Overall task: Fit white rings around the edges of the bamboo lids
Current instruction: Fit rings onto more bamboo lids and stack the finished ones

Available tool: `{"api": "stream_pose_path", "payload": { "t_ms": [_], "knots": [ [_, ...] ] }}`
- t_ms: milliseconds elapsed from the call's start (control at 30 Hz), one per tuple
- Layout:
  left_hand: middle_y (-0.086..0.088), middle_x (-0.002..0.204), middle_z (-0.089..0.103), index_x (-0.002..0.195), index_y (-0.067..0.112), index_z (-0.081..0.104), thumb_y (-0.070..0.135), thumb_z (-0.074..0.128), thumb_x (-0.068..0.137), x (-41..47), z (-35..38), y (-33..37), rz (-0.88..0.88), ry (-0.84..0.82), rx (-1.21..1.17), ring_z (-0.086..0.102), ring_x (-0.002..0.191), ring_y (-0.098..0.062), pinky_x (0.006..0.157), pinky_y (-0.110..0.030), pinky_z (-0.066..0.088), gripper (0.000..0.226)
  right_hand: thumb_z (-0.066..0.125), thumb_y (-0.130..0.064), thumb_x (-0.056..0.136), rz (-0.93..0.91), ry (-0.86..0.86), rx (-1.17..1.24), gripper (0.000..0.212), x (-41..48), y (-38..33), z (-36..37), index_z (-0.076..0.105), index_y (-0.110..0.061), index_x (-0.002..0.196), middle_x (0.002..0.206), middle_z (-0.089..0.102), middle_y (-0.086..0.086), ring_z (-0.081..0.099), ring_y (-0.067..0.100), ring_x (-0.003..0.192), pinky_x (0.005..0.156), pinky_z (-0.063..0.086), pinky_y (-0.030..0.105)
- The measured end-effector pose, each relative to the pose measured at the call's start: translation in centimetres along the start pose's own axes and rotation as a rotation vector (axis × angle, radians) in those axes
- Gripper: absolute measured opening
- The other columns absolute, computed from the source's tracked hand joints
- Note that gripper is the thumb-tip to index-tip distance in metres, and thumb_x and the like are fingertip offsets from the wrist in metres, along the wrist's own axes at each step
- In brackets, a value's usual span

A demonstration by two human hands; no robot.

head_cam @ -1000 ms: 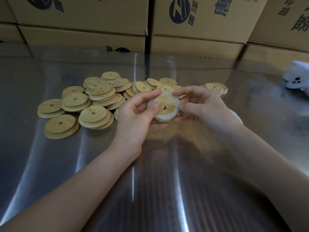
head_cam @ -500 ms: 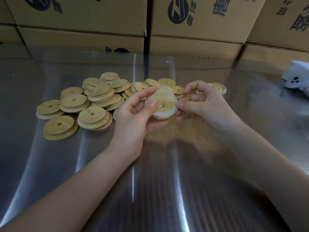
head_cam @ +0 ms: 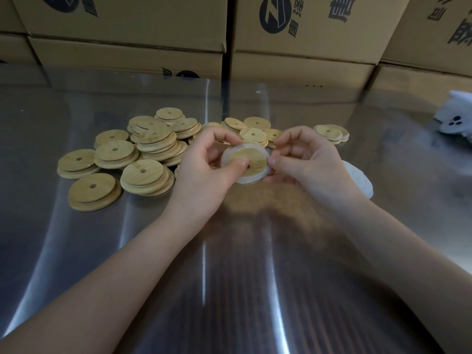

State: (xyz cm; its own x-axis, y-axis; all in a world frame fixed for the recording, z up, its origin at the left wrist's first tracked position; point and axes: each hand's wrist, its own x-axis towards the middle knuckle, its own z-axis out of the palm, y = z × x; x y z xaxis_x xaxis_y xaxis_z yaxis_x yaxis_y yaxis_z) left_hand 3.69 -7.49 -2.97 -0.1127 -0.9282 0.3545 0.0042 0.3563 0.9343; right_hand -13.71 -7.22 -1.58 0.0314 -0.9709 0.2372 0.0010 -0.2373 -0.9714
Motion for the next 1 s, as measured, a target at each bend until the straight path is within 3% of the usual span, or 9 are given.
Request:
{"api": "stream_pose_path", "payload": {
  "t_ms": [133,300,500,700,833,1000],
  "knots": [
    [0.004,0.099,0.066,0.110,0.035,0.062,0.003,0.073,0.082,-0.1,0.1,-0.2,0.038,-0.063,0.205,0.066,0.083,-0.013,0.072,-0.031,0.058,0.044,0.066,0.014,0.082,-0.104,0.025,-0.139,0.028,0.0,0.1,0.1,0.056,-0.012,0.085,0.067,0.063,-0.003,0.060,0.011,0.064,0.066,0.058,0.028],
    [0.013,0.109,0.056,0.123,0.036,0.063,0.005,0.072,0.084,-0.4,0.4,-0.6,0.051,-0.070,0.315,0.054,0.098,0.008,0.084,-0.005,0.043,0.051,0.071,0.010,0.080,-0.148,0.006,-0.236,0.029,0.0,-0.1,0.1,0.058,-0.015,0.087,0.077,0.063,0.001,0.060,0.008,0.073,0.077,0.054,0.028],
    [0.010,0.106,0.055,0.116,0.046,0.059,0.004,0.071,0.085,-0.2,0.5,-0.4,0.058,-0.041,0.307,0.056,0.097,0.003,0.087,-0.009,0.045,0.053,0.072,0.007,0.080,-0.183,0.046,-0.298,0.029,-0.2,-0.2,0.2,0.058,-0.017,0.087,0.076,0.063,-0.002,0.060,0.007,0.074,0.078,0.054,0.030],
    [0.011,0.105,0.054,0.114,0.048,0.058,0.002,0.070,0.085,-0.2,0.7,-0.4,0.043,-0.068,0.301,0.055,0.096,0.004,0.085,-0.005,0.041,0.055,0.069,0.009,0.079,-0.184,0.111,-0.291,0.033,-0.1,-0.2,0.1,0.053,-0.019,0.086,0.067,0.064,-0.003,0.060,0.010,0.064,0.068,0.053,0.023],
    [0.010,0.100,0.054,0.110,0.047,0.059,-0.003,0.067,0.086,-0.1,0.8,-0.2,0.023,-0.065,0.223,0.054,0.084,0.012,0.082,-0.004,0.040,0.056,0.067,0.011,0.079,-0.112,0.076,-0.231,0.036,0.2,-0.4,-0.4,0.049,-0.018,0.089,0.066,0.067,0.002,0.066,0.022,0.067,0.074,0.058,0.040],
    [-0.002,0.115,0.060,0.115,0.040,0.061,-0.007,0.064,0.087,-0.3,0.9,0.2,-0.005,-0.079,0.123,0.059,0.101,0.002,0.098,-0.019,0.048,0.055,0.066,0.012,0.081,0.004,-0.050,-0.124,0.038,0.8,-1.0,-1.6,0.043,-0.015,0.093,0.067,0.070,0.005,0.068,0.016,0.065,0.062,0.056,0.027]
  ]
}}
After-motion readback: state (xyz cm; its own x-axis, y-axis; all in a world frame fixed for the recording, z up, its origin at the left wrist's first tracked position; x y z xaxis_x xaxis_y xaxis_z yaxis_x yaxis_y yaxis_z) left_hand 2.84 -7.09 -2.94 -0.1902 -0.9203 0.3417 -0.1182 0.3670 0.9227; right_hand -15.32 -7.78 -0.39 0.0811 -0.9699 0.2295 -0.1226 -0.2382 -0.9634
